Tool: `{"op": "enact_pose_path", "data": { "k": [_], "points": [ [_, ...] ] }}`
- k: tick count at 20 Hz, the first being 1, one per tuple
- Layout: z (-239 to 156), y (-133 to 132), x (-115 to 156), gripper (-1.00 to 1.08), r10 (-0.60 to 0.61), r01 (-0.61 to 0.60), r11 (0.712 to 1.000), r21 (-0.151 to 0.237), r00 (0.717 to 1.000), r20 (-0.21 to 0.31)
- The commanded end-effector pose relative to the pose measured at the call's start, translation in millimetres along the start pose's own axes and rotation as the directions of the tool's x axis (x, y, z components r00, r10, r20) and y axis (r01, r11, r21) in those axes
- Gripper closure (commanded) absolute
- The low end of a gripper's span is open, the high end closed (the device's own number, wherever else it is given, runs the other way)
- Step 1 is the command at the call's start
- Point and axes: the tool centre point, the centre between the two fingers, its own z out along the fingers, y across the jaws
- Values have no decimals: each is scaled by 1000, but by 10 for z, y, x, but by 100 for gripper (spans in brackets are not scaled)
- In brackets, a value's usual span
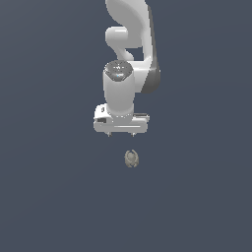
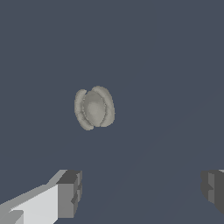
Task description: Pick up the object and move it to a goal position.
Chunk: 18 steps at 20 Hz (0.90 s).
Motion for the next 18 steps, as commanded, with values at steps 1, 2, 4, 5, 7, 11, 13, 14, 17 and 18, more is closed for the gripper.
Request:
{"op": "enact_pose_path", "data": {
  "k": [1,2,4,5,7,11,13,14,17,18],
  "points": [
    [3,10,-6,-92,4,-4,1000,2,1000,1],
    [3,11,-5,-92,4,-4,1000,2,1000,1],
    [11,1,3,-92,0,0,1000,1,1000,0],
    [21,-6,12,-92,-3,3,1000,1,1000,0],
    [55,-26,36,-92,-11,11,1000,0,1000,0],
    [169,-96,118,-92,-40,40,999,-1,999,-2],
    [250,-147,172,-92,-60,60,998,-1,998,-3],
    [298,-176,202,-92,-71,71,997,-1,997,-4],
    [452,-272,293,-92,-107,107,994,0,994,-7],
    [497,-301,318,-92,-117,117,993,1,993,-8]
  ]
}}
